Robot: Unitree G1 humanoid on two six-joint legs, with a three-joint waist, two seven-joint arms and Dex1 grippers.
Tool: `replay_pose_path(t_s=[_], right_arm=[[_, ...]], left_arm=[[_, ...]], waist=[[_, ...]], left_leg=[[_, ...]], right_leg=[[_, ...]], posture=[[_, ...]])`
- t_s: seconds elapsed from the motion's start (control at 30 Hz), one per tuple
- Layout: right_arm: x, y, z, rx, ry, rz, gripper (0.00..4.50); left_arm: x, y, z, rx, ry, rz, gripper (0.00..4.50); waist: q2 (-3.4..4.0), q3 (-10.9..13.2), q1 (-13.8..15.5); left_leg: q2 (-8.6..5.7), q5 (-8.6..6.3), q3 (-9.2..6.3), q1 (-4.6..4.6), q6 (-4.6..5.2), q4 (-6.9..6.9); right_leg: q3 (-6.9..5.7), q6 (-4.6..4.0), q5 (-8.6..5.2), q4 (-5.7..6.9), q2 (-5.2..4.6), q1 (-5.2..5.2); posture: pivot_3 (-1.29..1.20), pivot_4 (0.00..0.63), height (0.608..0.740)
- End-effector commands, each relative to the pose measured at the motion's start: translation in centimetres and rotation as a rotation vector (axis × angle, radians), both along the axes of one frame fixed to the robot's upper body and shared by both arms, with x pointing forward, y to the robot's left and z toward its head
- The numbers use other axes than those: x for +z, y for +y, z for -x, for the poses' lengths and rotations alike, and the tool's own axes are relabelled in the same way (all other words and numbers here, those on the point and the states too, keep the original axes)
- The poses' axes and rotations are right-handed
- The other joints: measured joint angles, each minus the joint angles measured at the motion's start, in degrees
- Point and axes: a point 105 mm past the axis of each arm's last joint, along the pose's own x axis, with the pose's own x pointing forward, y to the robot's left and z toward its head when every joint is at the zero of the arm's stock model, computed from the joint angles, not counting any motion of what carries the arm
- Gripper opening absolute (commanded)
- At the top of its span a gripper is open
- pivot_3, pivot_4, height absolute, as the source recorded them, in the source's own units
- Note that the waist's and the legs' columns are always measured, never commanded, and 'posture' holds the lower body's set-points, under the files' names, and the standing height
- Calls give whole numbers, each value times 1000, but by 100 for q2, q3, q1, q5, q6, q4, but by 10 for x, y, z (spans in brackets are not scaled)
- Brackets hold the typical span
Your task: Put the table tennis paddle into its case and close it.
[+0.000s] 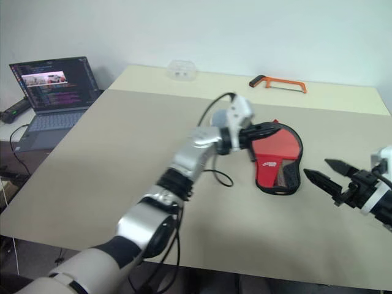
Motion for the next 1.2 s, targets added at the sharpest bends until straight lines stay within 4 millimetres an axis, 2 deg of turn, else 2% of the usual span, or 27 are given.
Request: replay_pose_path(t_s=[0.03,0.1,0.2,0.4,0.5,0.6,0.73,0.9,1.2], right_arm=[[-4,-8,-7,-46,17,-98,4500],[-9,-11,-10,-58,36,-140,4500],[-17,-16,-15,-81,73,-182,4500],[-40,-27,-25,-148,165,-318,4500],[-65,-33,-30,-229,280,-408,4500],[-79,-35,-33,-267,337,-476,4500],[-93,-23,-40,-256,404,-546,4500],[-91,1,-45,-161,427,-590,4500],[-72,35,-45,9,400,-622,4500]], left_arm=[[-6,40,18,-67,73,-38,609],[-14,59,20,-33,106,-61,1273],[-20,75,28,-21,129,-84,2336],[-22,92,38,-4,164,-94,4451],[-22,99,39,47,102,-121,4451],[-20,106,38,77,69,-131,4451],[-22,116,35,125,47,-153,4451],[-25,120,37,144,51,-155,4451],[-29,122,41,163,60,-162,4451]], waist=[[10,-5,-42],[8,-4,-36],[1,1,38],[-6,4,67],[-6,4,37],[-6,4,31],[-30,-4,-37],[-44,-9,-132],[-44,-9,-204]], left_leg=[[0,0,-5,17,0,-12],[-10,0,-17,63,-1,-38],[-19,0,-39,60,1,-20],[-24,-15,-50,50,25,5],[-23,-16,-51,53,27,4],[-22,-16,-52,56,27,4],[-20,-17,-52,65,28,4],[-18,-19,-56,72,31,5],[-8,-19,-52,68,30,-23]], right_leg=[[6,0,0,-1,0,12],[11,0,-1,-9,-5,48],[3,1,-1,-8,-12,61],[-16,4,-2,-14,-17,79],[-15,4,-2,-13,-16,79],[-9,4,-2,-11,-16,78],[-4,4,-1,-11,-14,86],[-3,10,1,-13,-13,94],[6,9,1,-23,-4,77]], posture=[[0,150,740],[0,150,740],[0,150,740],[0,150,740],[0,150,740],[0,150,740],[0,150,740],[0,150,740],[0,150,740]])
